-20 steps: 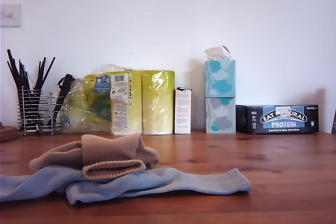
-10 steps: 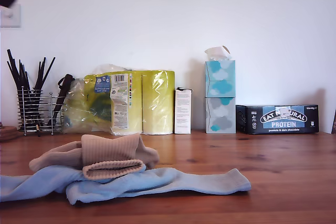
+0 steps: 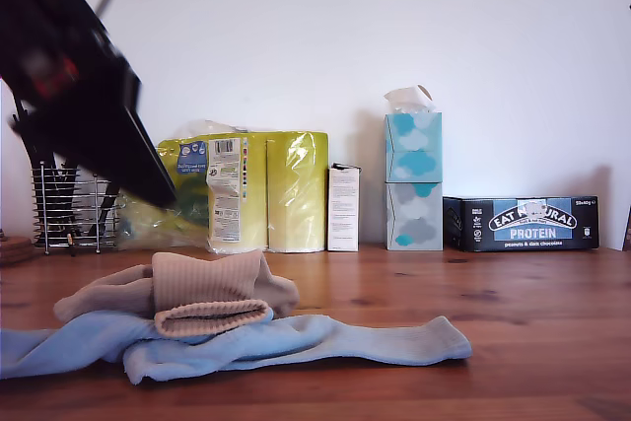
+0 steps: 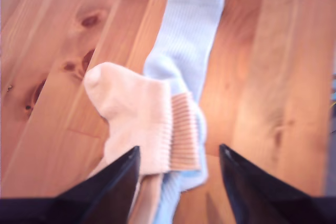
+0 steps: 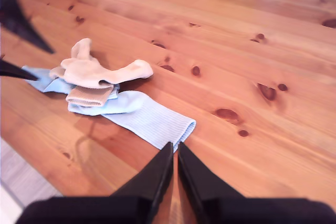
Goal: Pair up the socks based on colour and pattern, by placing each sock on top of its pair
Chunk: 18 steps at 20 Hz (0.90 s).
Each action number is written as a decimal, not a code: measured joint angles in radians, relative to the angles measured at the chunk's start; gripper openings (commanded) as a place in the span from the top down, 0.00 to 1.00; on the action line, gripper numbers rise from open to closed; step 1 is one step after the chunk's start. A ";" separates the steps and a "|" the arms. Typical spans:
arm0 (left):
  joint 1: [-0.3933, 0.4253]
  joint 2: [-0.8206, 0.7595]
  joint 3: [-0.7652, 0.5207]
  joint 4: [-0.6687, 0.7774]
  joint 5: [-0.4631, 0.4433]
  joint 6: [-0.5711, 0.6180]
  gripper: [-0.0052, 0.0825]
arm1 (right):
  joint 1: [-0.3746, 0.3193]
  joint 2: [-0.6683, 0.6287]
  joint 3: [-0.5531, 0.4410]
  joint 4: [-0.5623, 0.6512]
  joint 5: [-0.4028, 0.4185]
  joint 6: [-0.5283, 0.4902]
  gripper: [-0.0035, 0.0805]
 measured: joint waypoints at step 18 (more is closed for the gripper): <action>0.013 0.206 0.068 0.089 -0.107 0.000 0.96 | 0.011 0.000 0.000 -0.004 -0.001 -0.017 0.97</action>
